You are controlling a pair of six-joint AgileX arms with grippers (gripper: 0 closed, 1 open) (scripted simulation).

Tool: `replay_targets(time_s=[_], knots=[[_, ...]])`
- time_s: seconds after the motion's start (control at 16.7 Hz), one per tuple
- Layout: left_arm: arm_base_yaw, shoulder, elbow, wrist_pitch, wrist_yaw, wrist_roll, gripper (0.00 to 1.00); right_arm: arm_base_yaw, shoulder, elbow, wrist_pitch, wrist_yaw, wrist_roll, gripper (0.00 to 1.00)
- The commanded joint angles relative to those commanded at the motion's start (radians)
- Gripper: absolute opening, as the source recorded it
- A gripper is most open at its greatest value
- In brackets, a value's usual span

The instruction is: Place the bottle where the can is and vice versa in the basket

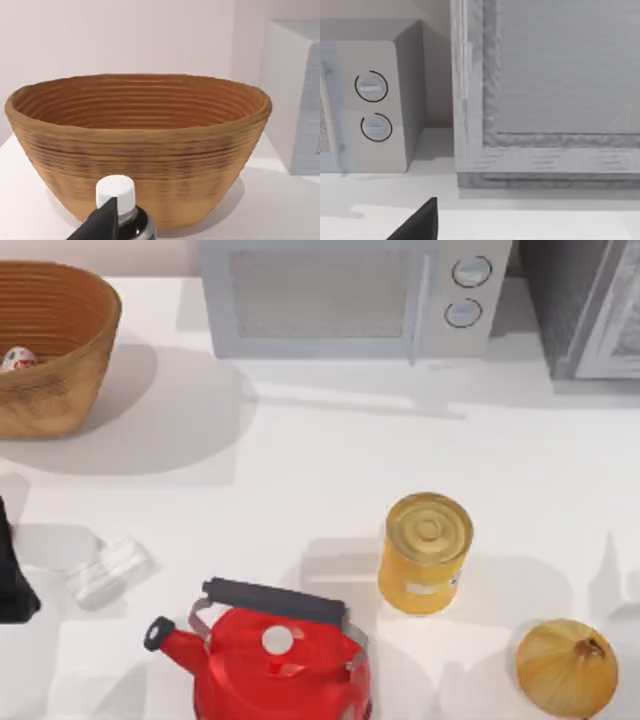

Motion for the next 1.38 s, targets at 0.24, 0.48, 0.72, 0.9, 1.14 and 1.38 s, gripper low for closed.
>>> replay_targets(time_s=[0.24,0.48,0.72,0.9,1.14,1.38], knots=[[0.001,0.027,0.027,-0.012,0.000,-0.002,1.00,0.000,0.000,0.000,0.000,0.000,0.000,1.00],[0.006,0.207,0.207,-0.094,0.008,-0.010,1.00,0.000,0.000,0.000,0.000,0.000,0.000,1.00],[0.009,0.554,0.540,-0.247,0.026,-0.018,1.00,0.000,0.000,0.000,0.000,0.000,0.000,1.00],[0.014,0.894,0.849,-0.395,0.039,-0.020,1.00,0.000,0.000,0.000,0.000,0.000,0.000,1.00],[0.027,1.367,1.280,-0.618,0.055,-0.013,1.00,0.000,0.000,0.000,0.000,0.000,0.000,1.00],[0.044,1.780,1.679,-0.848,0.067,0.007,1.00,0.000,0.000,0.000,0.000,0.000,0.000,1.00]])
